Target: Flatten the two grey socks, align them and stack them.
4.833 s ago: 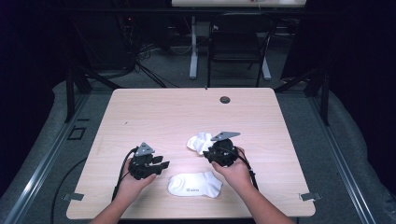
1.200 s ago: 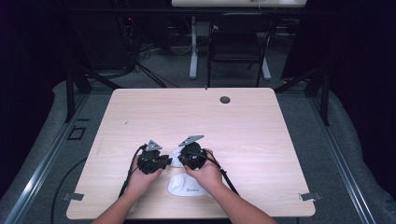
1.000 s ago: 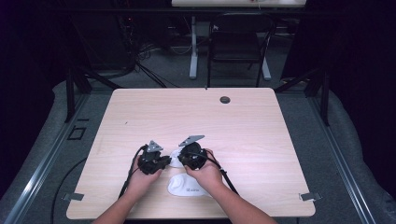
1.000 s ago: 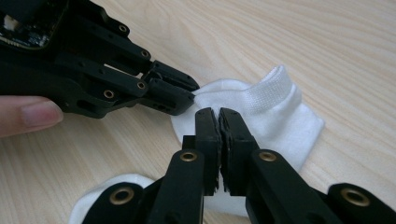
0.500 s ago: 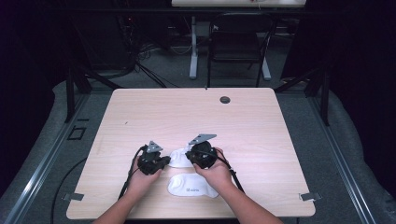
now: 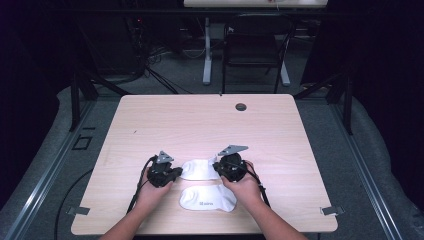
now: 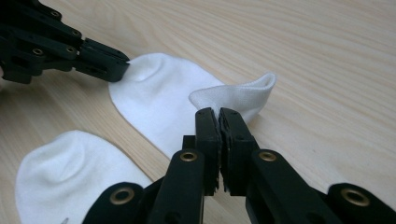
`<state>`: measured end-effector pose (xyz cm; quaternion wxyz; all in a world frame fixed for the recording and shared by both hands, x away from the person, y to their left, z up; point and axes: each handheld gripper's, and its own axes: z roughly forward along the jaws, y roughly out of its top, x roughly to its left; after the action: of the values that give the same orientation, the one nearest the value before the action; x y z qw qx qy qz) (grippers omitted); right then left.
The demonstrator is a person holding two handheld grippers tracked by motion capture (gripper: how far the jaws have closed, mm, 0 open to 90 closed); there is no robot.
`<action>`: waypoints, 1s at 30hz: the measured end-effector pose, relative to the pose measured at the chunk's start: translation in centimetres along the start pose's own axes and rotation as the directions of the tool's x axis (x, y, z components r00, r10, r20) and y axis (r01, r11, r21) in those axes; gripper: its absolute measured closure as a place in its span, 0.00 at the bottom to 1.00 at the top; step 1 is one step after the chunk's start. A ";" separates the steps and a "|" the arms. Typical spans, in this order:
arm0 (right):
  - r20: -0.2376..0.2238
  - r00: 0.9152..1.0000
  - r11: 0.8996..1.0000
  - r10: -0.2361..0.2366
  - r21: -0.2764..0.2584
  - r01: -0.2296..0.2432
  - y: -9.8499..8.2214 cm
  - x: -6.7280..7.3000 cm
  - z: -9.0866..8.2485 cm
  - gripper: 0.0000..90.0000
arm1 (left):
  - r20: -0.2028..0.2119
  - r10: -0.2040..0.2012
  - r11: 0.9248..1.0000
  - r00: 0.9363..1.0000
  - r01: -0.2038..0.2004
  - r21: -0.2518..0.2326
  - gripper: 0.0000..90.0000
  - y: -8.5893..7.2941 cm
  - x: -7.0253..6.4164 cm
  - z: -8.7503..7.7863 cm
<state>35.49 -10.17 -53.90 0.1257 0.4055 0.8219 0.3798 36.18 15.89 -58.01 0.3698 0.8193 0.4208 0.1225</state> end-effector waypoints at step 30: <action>0.085 0.991 0.994 0.102 0.025 -0.104 -3.8 -3.1 -0.1 0.94 | 0.028 -0.029 1.000 0.999 0.029 -0.001 0.97 -0.4 -0.1 -0.4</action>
<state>35.26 -14.03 -56.96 0.1341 0.4648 0.7993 0.3564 35.67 16.18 -58.01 0.3778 0.8145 0.4273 0.1059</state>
